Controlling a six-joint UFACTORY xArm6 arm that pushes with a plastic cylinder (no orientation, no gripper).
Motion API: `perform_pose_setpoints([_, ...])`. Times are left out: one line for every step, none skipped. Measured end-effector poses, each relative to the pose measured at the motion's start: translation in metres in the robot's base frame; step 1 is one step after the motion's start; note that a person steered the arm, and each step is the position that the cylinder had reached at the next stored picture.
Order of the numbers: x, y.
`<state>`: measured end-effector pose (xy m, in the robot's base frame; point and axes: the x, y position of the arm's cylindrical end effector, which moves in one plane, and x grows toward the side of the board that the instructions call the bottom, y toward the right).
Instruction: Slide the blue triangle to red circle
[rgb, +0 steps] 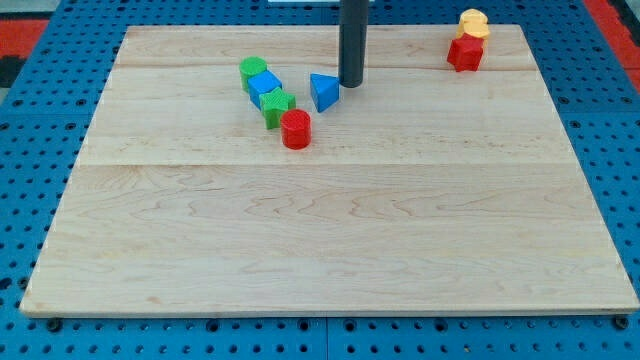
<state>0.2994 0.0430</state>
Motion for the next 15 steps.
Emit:
perform_pose_setpoints([-0.021, 0.006])
perform_pose_setpoints([-0.025, -0.005])
perform_pose_setpoints([-0.025, -0.030])
perform_pose_setpoints([-0.025, -0.048])
perform_pose_setpoints([-0.025, -0.048])
perform_pose_setpoints([-0.019, -0.039])
perform_pose_setpoints([-0.001, -0.038])
perform_pose_setpoints([0.005, -0.038])
perform_pose_setpoints([0.009, -0.038])
perform_pose_setpoints([0.015, -0.038])
perform_pose_setpoints([0.019, -0.038])
perform_pose_setpoints([0.023, -0.038])
perform_pose_setpoints([0.028, -0.038])
perform_pose_setpoints([0.033, -0.038])
perform_pose_setpoints([0.034, -0.038])
